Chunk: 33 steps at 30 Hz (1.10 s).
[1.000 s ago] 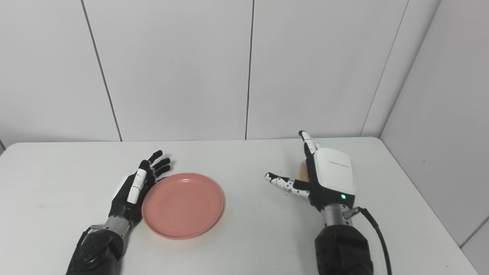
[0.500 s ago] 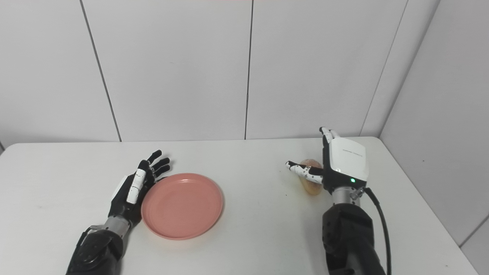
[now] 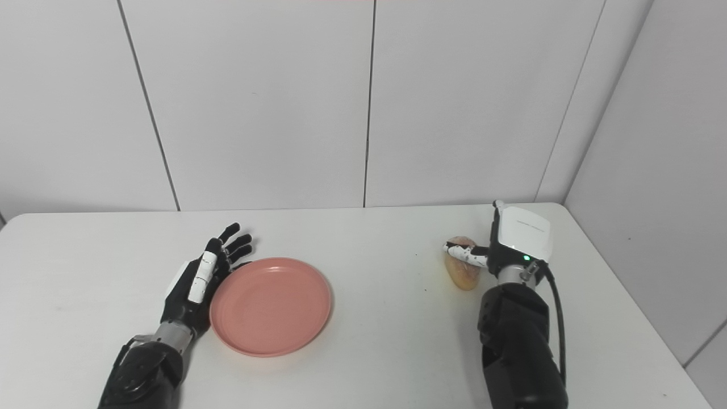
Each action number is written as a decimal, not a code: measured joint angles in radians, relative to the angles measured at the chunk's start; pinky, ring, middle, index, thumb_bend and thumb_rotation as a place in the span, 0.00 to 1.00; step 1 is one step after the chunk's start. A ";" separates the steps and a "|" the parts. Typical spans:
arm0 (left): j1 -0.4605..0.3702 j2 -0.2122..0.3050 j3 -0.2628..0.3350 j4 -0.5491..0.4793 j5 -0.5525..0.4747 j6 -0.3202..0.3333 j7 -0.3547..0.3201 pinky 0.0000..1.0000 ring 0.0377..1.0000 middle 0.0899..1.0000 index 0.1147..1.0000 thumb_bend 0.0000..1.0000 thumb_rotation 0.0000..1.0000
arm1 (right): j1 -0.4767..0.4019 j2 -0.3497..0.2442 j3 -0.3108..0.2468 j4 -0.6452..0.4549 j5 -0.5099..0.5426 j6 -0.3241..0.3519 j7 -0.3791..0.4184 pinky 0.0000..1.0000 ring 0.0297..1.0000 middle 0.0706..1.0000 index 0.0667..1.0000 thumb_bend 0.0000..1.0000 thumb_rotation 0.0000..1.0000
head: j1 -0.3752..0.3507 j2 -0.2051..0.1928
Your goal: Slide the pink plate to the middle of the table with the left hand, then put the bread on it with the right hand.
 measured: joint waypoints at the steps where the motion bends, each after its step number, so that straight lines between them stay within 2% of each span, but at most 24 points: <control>1: 0.000 0.000 0.000 -0.001 0.000 0.001 0.000 0.80 0.90 0.87 0.89 0.88 0.88 | -0.002 0.001 -0.001 0.012 0.000 0.000 0.000 0.39 0.55 0.69 0.85 0.95 0.66 | 0.000 0.000; 7: 0.000 0.000 0.001 -0.001 0.000 0.002 0.001 0.79 0.89 0.87 0.89 0.88 0.88 | -0.006 0.001 0.006 0.077 0.016 0.000 -0.009 0.36 0.50 0.65 0.84 0.95 0.67 | 0.005 -0.005; 18: 0.001 0.000 0.000 -0.003 0.001 0.002 0.002 0.81 0.91 0.87 0.90 0.89 0.88 | -0.005 0.020 0.011 0.080 0.081 0.000 0.018 0.36 0.51 0.67 0.86 0.96 0.70 | 0.009 -0.003; 25: 0.001 -0.001 -0.001 -0.004 0.002 0.002 0.003 0.80 0.90 0.87 0.89 0.89 0.88 | -0.005 0.020 0.021 0.081 0.117 0.000 0.013 0.33 0.45 0.61 0.86 0.96 0.69 | 0.011 -0.002; 26: 0.001 -0.001 -0.001 -0.004 0.003 0.002 0.004 0.80 0.90 0.87 0.89 0.89 0.88 | -0.005 0.020 0.025 0.082 0.119 0.000 0.011 0.29 0.39 0.53 0.84 0.94 0.67 | 0.012 0.000; 29: 0.002 -0.002 0.000 -0.005 0.003 0.002 0.008 0.80 0.90 0.87 0.89 0.89 0.87 | -0.005 0.019 0.038 0.091 0.141 0.000 -0.014 0.26 0.33 0.45 0.82 0.94 0.65 | 0.012 0.002; 31: 0.002 -0.002 -0.001 -0.005 0.003 0.002 0.009 0.79 0.89 0.87 0.89 0.89 0.88 | -0.005 0.018 0.044 0.104 0.149 0.000 -0.028 0.26 0.34 0.46 0.80 0.93 0.64 | 0.012 0.002; 32: 0.002 -0.002 -0.001 -0.006 0.003 0.002 0.010 0.80 0.89 0.87 0.89 0.89 0.88 | -0.005 0.017 0.046 0.108 0.151 0.000 -0.030 0.29 0.39 0.50 0.78 0.93 0.65 | 0.012 0.003; 33: 0.003 -0.002 -0.001 -0.007 0.003 0.002 0.010 0.80 0.89 0.87 0.89 0.89 0.88 | -0.005 0.014 0.049 0.109 0.152 0.000 -0.032 0.29 0.39 0.50 0.78 0.93 0.65 | 0.012 0.003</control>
